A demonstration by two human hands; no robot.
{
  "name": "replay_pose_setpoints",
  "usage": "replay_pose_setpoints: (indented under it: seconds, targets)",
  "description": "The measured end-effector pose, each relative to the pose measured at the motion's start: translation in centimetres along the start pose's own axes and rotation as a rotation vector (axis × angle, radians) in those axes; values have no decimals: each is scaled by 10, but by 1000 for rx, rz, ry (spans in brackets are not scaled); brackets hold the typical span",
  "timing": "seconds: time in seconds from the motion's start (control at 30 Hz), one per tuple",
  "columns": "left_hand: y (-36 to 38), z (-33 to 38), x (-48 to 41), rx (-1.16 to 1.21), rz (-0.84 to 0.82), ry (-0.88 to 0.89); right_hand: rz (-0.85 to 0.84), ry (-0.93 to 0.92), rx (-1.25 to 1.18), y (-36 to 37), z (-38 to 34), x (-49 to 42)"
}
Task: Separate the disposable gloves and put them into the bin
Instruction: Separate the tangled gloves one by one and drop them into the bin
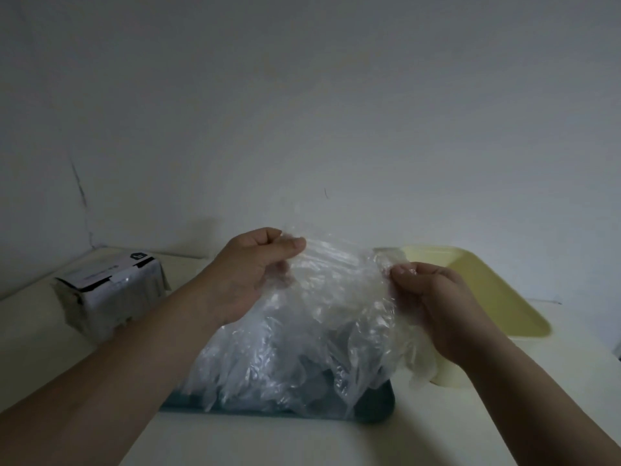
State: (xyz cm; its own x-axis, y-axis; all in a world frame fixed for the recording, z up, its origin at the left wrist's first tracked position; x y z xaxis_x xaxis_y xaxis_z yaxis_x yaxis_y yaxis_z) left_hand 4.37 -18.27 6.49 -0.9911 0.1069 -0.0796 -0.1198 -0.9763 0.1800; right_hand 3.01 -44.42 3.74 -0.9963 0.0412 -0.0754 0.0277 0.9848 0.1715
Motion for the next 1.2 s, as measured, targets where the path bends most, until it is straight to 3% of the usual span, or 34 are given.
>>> replay_pose_setpoints:
  seconds: [0.1, 0.23, 0.3, 0.4, 0.5, 0.7, 0.9, 0.97, 1.1, 1.2]
  targets:
    - [-6, 11, 2, 128, 4, 34, -13, -23, -3, 4, -10, 2]
    - [13, 6, 10, 276, -98, 37, -429, 136, -130, 58, -13, 26]
    - [29, -2, 17, 356, -139, 32, -492, 196, -205, 76, -10, 33]
    - [51, -19, 28, 388, -221, -5, -463, 256, -288, 86, 1, 33]
    - [46, -35, 32, 291, -154, -55, -391, 238, -325, 76, 6, 28]
    - [-7, -43, 36, -260, -105, -88, -207, 21, -306, 26, -20, 1]
    - [-60, 9, 23, -297, 223, 89, -358, -54, -106, 27, -37, -7]
    - [-38, 15, 19, -203, 142, 103, -463, -22, -84, 39, -37, -5]
    - [39, -6, 9, -106, -198, -96, -645, 37, -141, 62, -45, 0]
    - [69, -18, 0, 43, -255, -191, -516, -8, -31, 44, -55, -10]
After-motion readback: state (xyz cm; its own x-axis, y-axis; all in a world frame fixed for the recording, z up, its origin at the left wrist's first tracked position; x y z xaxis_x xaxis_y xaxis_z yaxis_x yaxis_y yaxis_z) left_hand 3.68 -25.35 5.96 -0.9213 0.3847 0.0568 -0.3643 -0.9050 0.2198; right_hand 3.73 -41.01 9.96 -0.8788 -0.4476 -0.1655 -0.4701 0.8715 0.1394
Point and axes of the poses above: each hand's wrist, its own x-axis away from the middle knuckle, its own y-axis out of the palm, z = x × y, the point moved 9 cm from there along -x, towards the middle knuckle, and after that the axes turned 2 degrees about -x, right-handed, at the moved point
